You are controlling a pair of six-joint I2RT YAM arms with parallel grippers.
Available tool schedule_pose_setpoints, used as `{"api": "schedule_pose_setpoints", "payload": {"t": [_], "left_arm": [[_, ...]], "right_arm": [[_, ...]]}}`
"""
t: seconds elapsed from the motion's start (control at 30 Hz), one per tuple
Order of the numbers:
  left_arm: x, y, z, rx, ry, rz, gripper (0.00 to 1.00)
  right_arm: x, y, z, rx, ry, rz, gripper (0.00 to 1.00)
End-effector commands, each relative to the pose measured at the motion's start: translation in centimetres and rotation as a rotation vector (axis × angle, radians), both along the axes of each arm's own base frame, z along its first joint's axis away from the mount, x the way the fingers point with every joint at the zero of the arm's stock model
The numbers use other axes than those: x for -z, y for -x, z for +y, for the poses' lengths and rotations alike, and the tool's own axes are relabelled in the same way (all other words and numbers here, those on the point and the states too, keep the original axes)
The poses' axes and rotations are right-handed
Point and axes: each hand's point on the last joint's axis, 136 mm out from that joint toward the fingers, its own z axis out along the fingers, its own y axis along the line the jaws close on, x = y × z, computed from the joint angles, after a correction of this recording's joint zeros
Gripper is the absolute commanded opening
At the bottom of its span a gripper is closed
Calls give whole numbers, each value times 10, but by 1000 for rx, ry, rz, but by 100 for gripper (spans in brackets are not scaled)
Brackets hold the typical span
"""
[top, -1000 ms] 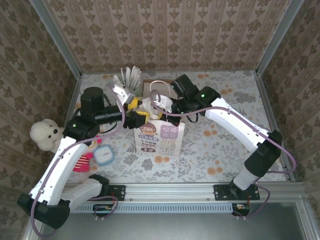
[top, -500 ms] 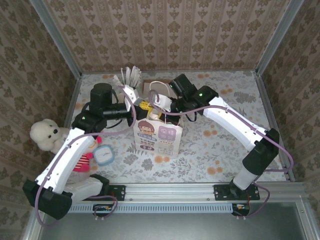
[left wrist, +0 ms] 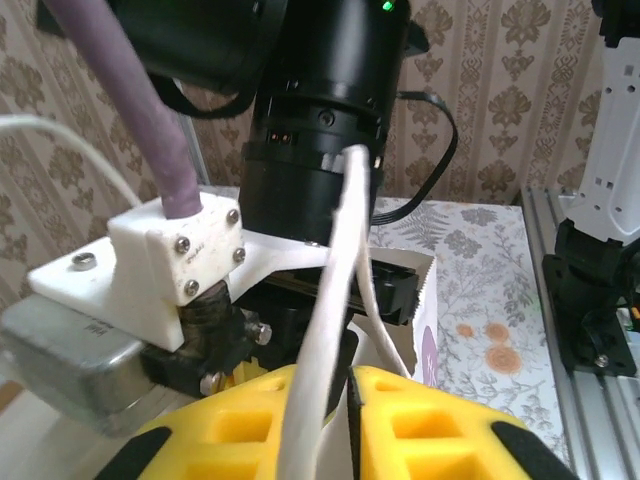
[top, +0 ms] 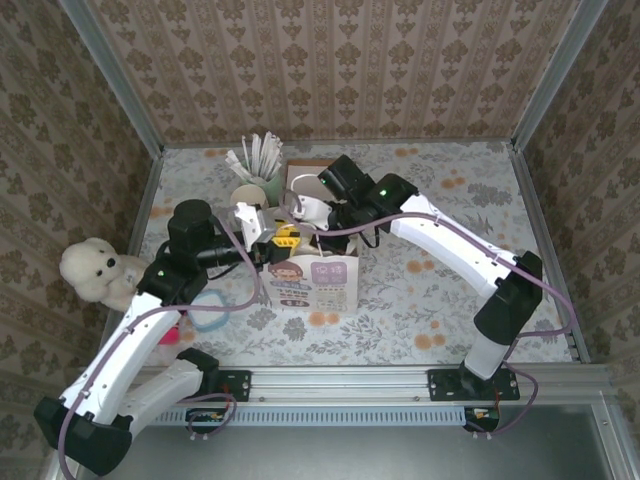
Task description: Pack the takeout coffee
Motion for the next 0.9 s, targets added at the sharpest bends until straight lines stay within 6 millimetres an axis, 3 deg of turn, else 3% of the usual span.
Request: {"api": "schedule_pose_setpoints", "payload": {"t": [0.0,0.07,0.17,0.33,0.43,0.5,0.57,0.67,0.73,0.87], "left_arm": [[-8,15,9,-3,14,-5,23],[-11,24,16,-16,50,-61,31],[-13,21,32,-151,101,-115,68],[-26,-6,92,-587,247,-87,98],[-20,-28,134,-865,328,30,100],[-4,-45,161,-1060,342,188,100],[21,-56,187,-1265,331,374,100],[66,-55,226,-1567,259,623,100],[88,-60,229,-1617,207,708,100],[123,-73,212,-1583,158,870,100]], "right_arm": [[11,5,6,23,17,36,0],[13,7,9,13,4,50,0],[20,7,9,-1,25,57,0],[31,7,8,-18,53,67,0],[34,5,8,-23,65,55,0],[33,2,8,-21,76,37,0],[30,1,12,-27,75,13,0],[28,1,21,-39,73,-22,0],[32,2,27,-50,70,-26,0],[40,5,38,-70,73,-23,0]]}}
